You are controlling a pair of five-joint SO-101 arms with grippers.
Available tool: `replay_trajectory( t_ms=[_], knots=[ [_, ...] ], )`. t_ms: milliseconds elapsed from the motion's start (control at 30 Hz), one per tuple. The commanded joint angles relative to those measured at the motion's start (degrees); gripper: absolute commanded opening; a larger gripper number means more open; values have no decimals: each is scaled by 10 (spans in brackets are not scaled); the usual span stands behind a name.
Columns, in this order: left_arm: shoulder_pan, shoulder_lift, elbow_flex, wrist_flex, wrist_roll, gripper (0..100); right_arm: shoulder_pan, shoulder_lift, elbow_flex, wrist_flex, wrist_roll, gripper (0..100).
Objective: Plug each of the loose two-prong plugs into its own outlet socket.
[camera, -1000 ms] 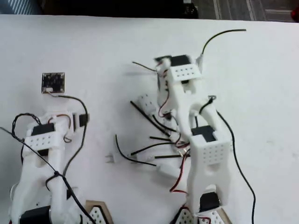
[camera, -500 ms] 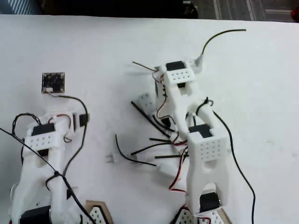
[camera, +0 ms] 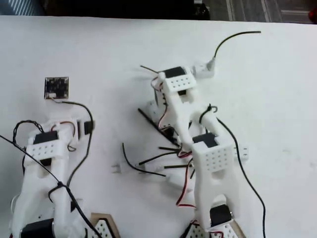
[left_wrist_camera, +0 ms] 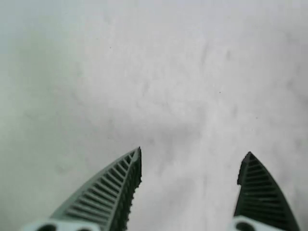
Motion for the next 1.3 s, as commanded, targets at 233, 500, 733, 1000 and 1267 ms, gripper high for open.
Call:
replay_trajectory(
  t_ms=[233, 500, 733, 1000, 1267],
  knots=[
    [-5, -22, -2, -10, 3, 317, -12, 0, 8, -1, -6, 100],
    [-5, -22, -1, -10, 3, 317, 13, -34, -11, 21, 48, 18],
    [-5, -22, -1, -10, 3, 317, 68, -147, -15, 20, 152, 17],
    [-5, -22, -1, -10, 3, 317, 109, -144, -11, -93, 257, 17],
    [-5, -22, -1, -10, 3, 317, 84, -112, -15, -55, 233, 155]
  ],
)
